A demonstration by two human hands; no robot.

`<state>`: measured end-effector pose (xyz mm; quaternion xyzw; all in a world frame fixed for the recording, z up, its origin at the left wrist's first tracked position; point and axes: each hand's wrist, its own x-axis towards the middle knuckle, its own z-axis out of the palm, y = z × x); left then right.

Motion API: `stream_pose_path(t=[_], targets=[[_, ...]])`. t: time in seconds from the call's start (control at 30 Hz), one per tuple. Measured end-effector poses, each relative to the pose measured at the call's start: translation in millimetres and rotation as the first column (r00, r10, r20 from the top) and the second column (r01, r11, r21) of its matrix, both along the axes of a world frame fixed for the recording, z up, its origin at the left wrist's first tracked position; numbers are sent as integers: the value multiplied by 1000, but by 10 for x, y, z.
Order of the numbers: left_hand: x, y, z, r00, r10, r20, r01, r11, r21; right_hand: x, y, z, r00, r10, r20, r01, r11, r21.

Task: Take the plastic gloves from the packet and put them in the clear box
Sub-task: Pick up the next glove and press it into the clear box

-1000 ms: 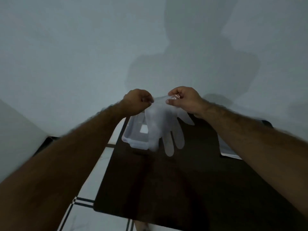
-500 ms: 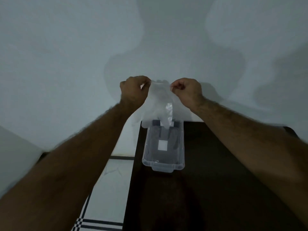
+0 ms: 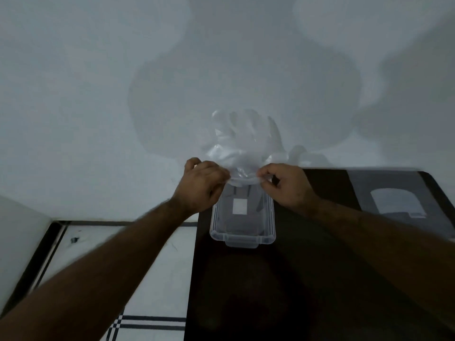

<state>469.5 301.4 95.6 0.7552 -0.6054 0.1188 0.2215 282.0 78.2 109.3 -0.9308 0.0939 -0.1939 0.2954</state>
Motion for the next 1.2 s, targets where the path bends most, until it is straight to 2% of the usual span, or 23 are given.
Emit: stream_pose_path(t=[0.13,0.23,0.43,0.67,0.93,1.1,1.2], targets=[[23,-106,-270,998,45,-48,-37,987,158,14,-25,-346,988,-2,-153,-17,992,-123],[60,-202,-420,995,51,-88,-21,949,316,39,-44,-539,960,51,-275,-121,962,-243],[36,-357,-627,1000,-20,-14,24,810,586,151,40,-751,827,77,-557,-318,881,-351],[-28,-416,-785,995,-49,81,-27,677,735,280,203,-927,633,85,-770,-525,777,-346],[-83,-452,-805,988,-113,105,-26,549,835,368,241,-999,528,187,-828,-595,778,-204],[-73,-481,-882,990,-141,29,38,448,893,477,188,-1031,575,164,-802,-486,856,-173],[-72,-444,-868,988,-152,18,50,430,901,551,184,-1098,651,125,-749,-480,833,-277]])
